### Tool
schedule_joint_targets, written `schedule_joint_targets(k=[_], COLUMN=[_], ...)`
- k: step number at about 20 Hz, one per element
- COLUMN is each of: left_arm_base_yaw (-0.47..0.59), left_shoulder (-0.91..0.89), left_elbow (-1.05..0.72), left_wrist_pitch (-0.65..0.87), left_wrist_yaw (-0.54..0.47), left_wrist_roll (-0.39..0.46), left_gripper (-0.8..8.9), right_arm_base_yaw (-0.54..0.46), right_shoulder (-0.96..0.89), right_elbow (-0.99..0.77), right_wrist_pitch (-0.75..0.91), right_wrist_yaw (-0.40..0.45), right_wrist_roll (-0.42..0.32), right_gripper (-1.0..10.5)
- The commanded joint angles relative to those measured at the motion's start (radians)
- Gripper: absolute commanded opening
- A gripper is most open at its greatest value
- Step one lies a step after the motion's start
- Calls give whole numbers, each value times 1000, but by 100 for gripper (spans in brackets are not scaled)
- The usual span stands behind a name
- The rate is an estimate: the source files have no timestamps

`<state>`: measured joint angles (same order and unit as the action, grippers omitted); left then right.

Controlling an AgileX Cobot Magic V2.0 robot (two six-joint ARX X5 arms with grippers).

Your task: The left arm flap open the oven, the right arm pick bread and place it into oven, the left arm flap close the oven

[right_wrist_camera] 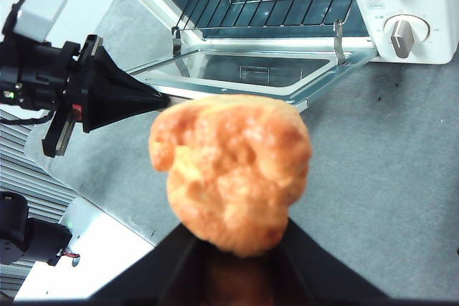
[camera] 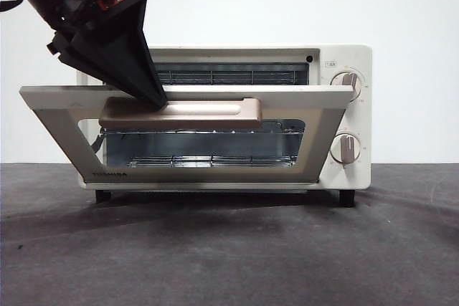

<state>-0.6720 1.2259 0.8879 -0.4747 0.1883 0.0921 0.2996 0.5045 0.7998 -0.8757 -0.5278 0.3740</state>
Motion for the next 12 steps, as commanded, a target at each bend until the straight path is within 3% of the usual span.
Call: schedule_joint_targets(k=[1,7,12], left_arm_base_yaw=[-6,-68,-103], left_shoulder=[10,10,10], left_elbow=[-23,-121,-188], left_wrist_pitch=[51,150,174], left_wrist_yaw=[-72,-141,-142], left_wrist_roll=[-51,-158,-196], left_gripper=[9,9,9], right_arm_base_yaw=[4,4,4], right_shoulder=[2,2,2], right_elbow=[16,16,16], right_wrist_pitch=[16,16,16], right_wrist_yaw=[5,5,5], right_wrist_roll=[-10,-8,-9], right_gripper=[96,96,96])
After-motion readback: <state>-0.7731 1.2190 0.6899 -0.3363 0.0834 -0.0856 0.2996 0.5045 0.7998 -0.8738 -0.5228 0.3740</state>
